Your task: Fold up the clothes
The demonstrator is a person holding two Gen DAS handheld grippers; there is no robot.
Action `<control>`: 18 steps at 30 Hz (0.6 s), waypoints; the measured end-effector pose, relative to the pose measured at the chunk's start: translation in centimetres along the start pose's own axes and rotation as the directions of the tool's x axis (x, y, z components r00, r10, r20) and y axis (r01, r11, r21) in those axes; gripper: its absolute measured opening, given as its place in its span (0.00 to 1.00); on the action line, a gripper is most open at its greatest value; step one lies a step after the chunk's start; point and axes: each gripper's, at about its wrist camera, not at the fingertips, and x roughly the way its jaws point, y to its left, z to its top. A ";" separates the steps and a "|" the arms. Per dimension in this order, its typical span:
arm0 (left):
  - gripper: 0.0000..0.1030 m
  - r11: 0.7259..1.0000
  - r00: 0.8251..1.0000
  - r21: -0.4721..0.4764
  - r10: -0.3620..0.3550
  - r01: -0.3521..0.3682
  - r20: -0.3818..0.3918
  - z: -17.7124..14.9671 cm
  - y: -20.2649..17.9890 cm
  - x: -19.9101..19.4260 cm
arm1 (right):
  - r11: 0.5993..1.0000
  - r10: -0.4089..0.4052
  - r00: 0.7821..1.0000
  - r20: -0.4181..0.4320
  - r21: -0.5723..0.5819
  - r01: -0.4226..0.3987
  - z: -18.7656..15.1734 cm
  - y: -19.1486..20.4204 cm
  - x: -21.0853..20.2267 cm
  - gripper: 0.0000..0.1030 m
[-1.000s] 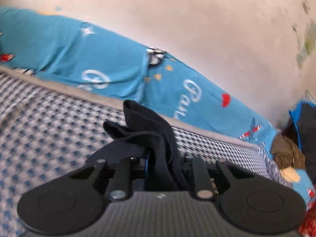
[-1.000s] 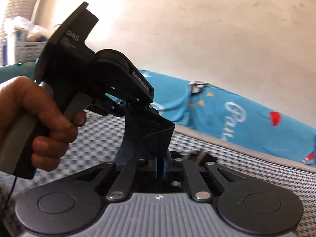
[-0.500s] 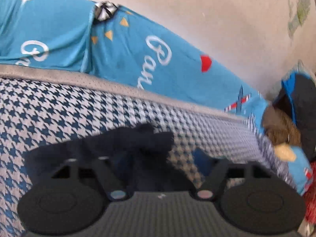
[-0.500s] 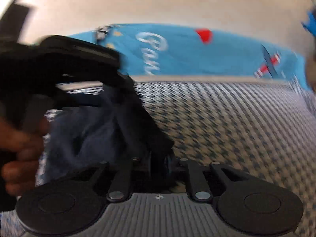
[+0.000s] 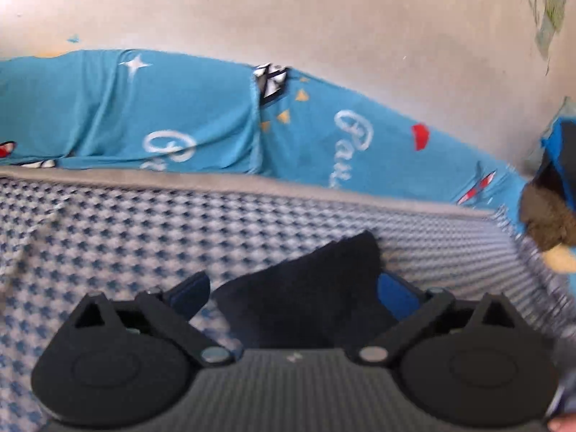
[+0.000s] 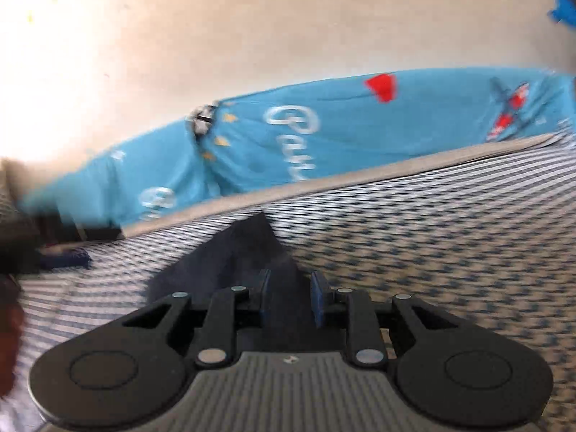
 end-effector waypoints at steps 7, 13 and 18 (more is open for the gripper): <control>1.00 0.997 0.998 -0.059 0.041 -0.043 -0.037 -0.3 2.5 1.8 | 0.994 0.099 0.992 -0.082 -0.042 -0.102 0.1 0.8 3.1 0.22; 1.00 0.985 0.994 -0.156 0.058 -0.072 -0.093 -0.6 4.4 4.5 | 0.994 0.081 0.988 -0.130 -0.063 -0.090 0.3 0.7 6.4 0.22; 1.00 0.976 0.982 -0.150 0.137 -0.156 -0.127 -1.1 5.2 6.9 | 0.999 0.022 0.984 -0.175 -0.039 -0.030 0.3 -0.6 8.9 0.22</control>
